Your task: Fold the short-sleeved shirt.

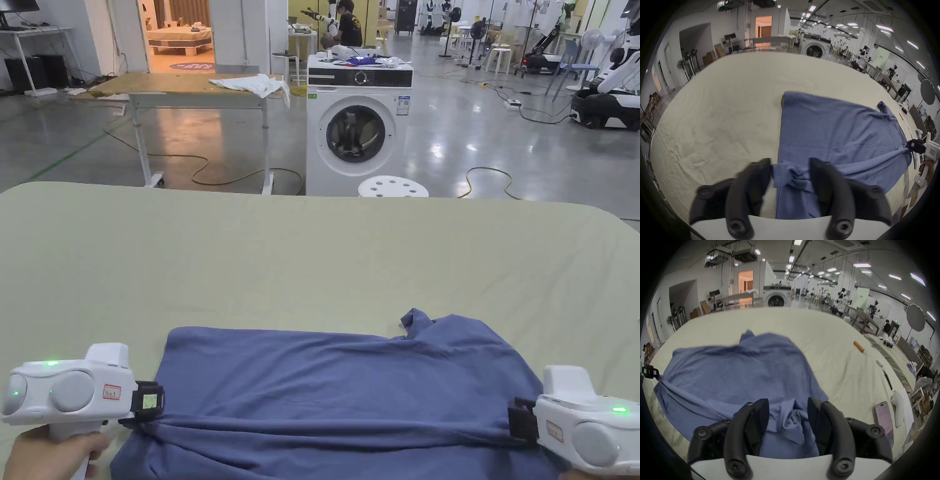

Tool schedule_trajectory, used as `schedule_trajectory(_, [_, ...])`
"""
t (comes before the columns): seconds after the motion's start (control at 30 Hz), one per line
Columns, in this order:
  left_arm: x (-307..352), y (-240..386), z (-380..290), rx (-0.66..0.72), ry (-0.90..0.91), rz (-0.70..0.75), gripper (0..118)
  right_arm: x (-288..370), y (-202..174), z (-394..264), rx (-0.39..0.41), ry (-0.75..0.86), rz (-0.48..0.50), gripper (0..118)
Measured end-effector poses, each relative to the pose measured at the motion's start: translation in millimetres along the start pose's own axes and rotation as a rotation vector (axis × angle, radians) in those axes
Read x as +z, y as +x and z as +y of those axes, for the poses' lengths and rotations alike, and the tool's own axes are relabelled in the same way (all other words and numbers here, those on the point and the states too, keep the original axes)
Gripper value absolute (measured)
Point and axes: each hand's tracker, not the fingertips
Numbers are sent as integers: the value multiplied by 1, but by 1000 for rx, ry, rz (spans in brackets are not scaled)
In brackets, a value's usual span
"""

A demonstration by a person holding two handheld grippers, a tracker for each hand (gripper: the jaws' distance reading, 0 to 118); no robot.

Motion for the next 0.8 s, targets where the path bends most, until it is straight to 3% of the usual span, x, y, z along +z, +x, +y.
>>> schedule_trajectory(0.03, [2,-2,2,-4,43,-12,70,9,-2,3,-11,51,5,57])
schedule_trajectory(0.07, [10,2,3,-11,94,-30,71,17,-5,6,-19,106,11,59])
schedule_trajectory(0.3, [70,49,-17,-99,469,-30,68,76,-47,8,-88,452,-6,60])
schedule_trajectory(0.37, [84,60,-27,-124,549,-6,57,87,-61,6,-70,521,-22,44])
schedule_trajectory(0.4, [90,64,-32,-126,577,5,46,93,-66,4,-61,553,-16,26])
schedule_trajectory(0.43, [95,69,-38,-127,606,8,27,97,-70,2,-62,571,-13,7])
schedule_trajectory(0.5, [105,73,-47,-119,650,25,5,105,-80,-3,-55,614,-3,5])
schedule_trajectory(0.53, [110,75,-52,-117,666,45,0,109,-84,-5,-59,618,-3,4])
schedule_trajectory(0.8, [124,62,-72,-147,612,73,0,127,-100,-11,-38,656,8,0])
